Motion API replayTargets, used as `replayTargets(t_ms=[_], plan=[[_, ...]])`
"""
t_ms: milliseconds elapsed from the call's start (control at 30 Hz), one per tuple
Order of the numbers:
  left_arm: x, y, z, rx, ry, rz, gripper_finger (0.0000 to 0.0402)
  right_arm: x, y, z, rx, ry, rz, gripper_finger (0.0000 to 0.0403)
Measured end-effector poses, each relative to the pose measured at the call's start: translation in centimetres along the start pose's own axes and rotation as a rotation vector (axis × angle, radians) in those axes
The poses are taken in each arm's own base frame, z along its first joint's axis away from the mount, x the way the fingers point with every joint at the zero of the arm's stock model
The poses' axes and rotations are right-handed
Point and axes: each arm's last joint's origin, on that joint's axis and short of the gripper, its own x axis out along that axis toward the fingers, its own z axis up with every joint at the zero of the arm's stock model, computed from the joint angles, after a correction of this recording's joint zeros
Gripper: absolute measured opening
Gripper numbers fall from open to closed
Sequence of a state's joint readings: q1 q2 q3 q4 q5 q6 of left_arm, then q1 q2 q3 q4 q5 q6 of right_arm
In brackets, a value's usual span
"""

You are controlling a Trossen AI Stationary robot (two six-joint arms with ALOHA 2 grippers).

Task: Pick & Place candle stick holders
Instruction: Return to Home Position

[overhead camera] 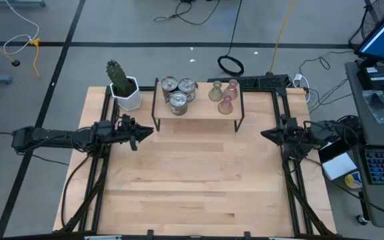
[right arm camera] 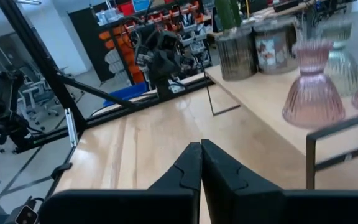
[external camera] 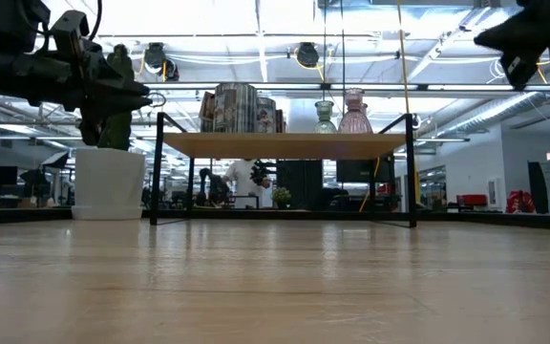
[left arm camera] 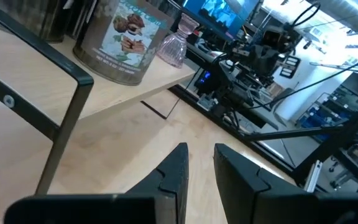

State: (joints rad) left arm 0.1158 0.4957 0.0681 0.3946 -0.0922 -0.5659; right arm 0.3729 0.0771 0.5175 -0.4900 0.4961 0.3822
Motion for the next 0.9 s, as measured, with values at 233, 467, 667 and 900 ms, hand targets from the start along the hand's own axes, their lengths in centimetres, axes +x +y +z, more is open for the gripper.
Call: replayTargets(t_ms=[233, 467, 667, 900], plan=[[0.0, -0.1, -0.1, 0.051, 0.029, -0.046, 0.0076, 0.3, -0.5, -2.2, 0.017, 0.026, 0.044, 0.0], [0.0, 0.0, -0.1, 0.071, 0.033, -0.043, 0.0076, 1.3, -0.4, -3.7, 0.017, 0.055, 0.094, 0.0], [0.0, 0.0, -0.1, 0.068, 0.03, -0.045, 0.0076, 2.6, -0.2, -5.5, 0.039, 0.024, 0.146, 0.0], [0.0, -0.2, 0.2, 0.072, 0.001, -0.066, 0.0076, 3.5, -0.4, -7.5, 0.087, 0.034, 0.159, 0.0]])
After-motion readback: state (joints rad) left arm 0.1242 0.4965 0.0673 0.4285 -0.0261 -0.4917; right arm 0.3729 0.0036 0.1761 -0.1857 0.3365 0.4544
